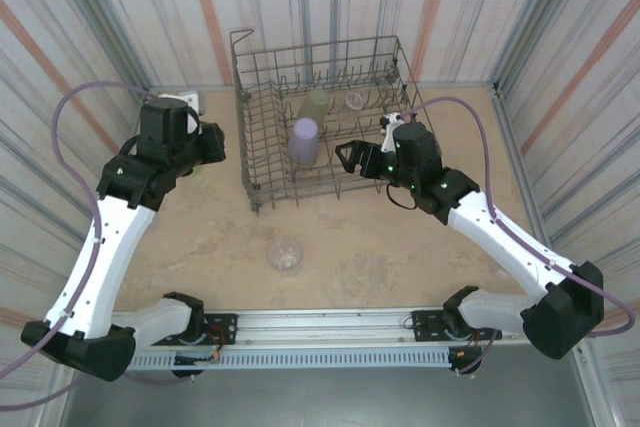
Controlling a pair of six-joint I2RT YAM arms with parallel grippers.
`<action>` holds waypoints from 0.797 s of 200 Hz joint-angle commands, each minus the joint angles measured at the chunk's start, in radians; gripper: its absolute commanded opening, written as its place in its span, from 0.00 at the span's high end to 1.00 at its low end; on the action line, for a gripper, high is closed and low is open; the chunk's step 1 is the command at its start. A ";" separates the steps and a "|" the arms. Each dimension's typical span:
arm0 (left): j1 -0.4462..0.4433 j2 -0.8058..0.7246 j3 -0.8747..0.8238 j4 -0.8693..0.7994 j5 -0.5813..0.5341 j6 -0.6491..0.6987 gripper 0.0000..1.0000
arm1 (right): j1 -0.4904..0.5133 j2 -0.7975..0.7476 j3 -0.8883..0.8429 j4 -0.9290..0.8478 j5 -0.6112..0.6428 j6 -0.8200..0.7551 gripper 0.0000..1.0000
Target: Load the cups into the dish rack
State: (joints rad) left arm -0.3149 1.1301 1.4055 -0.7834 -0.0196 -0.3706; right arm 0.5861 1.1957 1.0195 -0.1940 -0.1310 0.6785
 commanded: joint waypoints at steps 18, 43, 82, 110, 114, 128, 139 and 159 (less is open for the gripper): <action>0.003 0.067 0.045 0.124 0.131 -0.048 1.00 | -0.036 0.035 0.023 0.066 -0.084 0.050 0.01; 0.004 0.117 0.084 0.168 0.185 -0.082 1.00 | -0.053 0.062 0.045 0.086 -0.123 0.053 0.01; 0.003 0.189 0.128 0.301 0.327 -0.151 1.00 | -0.094 0.103 0.045 0.202 -0.235 0.109 0.01; 0.004 0.245 0.149 0.335 0.346 -0.198 1.00 | -0.125 0.132 0.051 0.273 -0.314 0.137 0.01; 0.003 0.250 0.144 0.350 0.353 -0.208 1.00 | -0.130 0.136 0.051 0.281 -0.326 0.142 0.01; 0.004 0.267 0.119 0.418 0.388 -0.249 1.00 | -0.144 0.148 0.058 0.308 -0.354 0.154 0.01; 0.004 0.285 0.101 0.476 0.418 -0.286 1.00 | -0.159 0.156 0.063 0.327 -0.371 0.168 0.01; 0.005 0.315 0.067 0.608 0.491 -0.329 1.00 | -0.181 0.171 0.062 0.387 -0.403 0.206 0.01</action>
State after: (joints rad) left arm -0.3149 1.4166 1.5089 -0.3733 0.3519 -0.6151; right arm 0.4297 1.3472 1.0439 0.0898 -0.4557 0.8223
